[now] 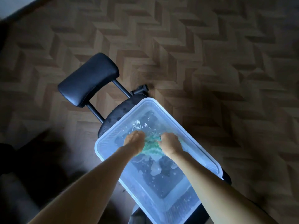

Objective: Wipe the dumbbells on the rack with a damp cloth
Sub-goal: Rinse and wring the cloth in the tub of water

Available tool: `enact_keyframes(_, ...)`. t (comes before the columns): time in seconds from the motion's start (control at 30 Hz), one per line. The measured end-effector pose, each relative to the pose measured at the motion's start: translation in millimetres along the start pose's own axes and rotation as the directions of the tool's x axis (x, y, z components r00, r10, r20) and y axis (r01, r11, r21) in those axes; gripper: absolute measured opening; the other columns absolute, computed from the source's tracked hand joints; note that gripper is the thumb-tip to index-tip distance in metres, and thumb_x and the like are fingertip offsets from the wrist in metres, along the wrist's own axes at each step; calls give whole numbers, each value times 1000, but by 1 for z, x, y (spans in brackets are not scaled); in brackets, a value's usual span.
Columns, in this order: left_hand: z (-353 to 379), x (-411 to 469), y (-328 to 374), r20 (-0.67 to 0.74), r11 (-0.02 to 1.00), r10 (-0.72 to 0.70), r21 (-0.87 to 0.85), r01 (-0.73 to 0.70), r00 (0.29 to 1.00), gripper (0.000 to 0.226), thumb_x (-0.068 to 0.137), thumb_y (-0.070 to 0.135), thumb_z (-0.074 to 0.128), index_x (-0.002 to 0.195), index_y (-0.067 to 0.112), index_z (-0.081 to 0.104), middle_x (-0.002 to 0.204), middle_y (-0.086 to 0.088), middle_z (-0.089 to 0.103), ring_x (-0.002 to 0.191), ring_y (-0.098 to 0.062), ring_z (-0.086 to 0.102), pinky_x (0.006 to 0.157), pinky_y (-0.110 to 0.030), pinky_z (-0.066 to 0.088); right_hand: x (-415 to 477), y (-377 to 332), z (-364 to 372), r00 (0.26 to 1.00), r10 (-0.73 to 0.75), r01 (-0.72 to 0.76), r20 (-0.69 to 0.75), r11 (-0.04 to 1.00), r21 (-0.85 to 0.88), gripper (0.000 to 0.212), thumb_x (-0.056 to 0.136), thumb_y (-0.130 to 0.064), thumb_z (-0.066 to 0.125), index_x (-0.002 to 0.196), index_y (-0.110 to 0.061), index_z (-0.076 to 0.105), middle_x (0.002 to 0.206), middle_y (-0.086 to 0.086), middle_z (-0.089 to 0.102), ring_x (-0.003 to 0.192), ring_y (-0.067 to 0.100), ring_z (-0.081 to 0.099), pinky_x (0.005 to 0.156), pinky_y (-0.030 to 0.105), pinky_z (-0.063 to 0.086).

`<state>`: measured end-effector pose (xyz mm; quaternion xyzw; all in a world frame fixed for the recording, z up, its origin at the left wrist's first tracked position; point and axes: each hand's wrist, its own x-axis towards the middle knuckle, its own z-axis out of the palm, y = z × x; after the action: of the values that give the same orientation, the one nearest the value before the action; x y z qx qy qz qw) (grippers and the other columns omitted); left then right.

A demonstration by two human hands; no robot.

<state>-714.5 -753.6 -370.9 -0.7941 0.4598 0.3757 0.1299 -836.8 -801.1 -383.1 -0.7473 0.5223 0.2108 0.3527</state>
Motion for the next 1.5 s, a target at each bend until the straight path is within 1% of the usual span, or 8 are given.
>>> enact_keyframes(0.1,-4,-1,3,44,1000,8,-16,-7,999,32,90,-3,33,112,1,56,120,-21,55,109,-34,53,82,-35,42,-4,2,1,999,-24,23,41,1000,20,27,90,7,44,111,-1,61,118,16,60,117,30,54,93,32,45)
enact_keyframes(0.3,2,-7,11,60,994,81,72,-85,995,31,93,-3,35,121,-2,50,126,-21,50,118,-34,50,95,-37,42,-16,4,3,997,-6,11,78,998,-64,29,92,3,41,64,-7,43,80,7,57,96,29,60,64,22,39)
enact_keyframes(0.47,-1,-6,-1,156,978,203,13,-208,967,19,89,-5,38,84,6,53,116,-21,55,110,-32,51,85,-36,40,-21,17,-5,982,-104,116,160,991,-69,34,93,3,46,126,0,53,130,14,55,122,28,51,98,27,42)
enact_keyframes(0.63,0,-16,7,149,947,191,232,-222,970,32,94,4,36,121,4,54,125,-18,53,121,-31,49,96,-35,41,-33,7,-9,988,-119,136,98,971,-196,17,91,-6,53,75,-4,55,77,9,57,99,30,63,70,31,43)
enact_keyframes(0.87,0,-18,-17,308,874,250,337,-350,918,44,87,13,55,131,16,49,127,-6,53,126,-24,33,104,-33,26,-41,27,-16,907,-49,39,419,999,32,57,89,-22,53,141,-6,36,111,12,52,80,13,47,58,14,36)
enact_keyframes(1.03,22,-27,0,219,862,243,398,-314,945,32,88,0,44,117,4,58,125,-13,55,129,-27,39,106,-34,30,-50,29,-5,939,-59,127,339,975,-183,47,89,11,39,132,-7,47,79,8,50,71,18,50,52,20,36)
enact_keyframes(1.27,20,-30,4,42,960,216,-191,-204,976,36,91,-4,31,121,7,49,98,-17,55,88,-27,55,67,-29,39,-51,20,-1,994,-75,91,75,966,-243,16,94,-2,46,93,-1,61,96,17,62,104,34,60,80,38,48)
enact_keyframes(1.5,1,-31,10,130,975,74,199,-99,989,44,100,35,37,127,2,46,130,-20,46,122,-36,47,97,-40,39,-47,33,-8,993,-44,50,107,997,-53,20,91,8,39,89,4,59,92,15,58,99,30,58,70,32,47)
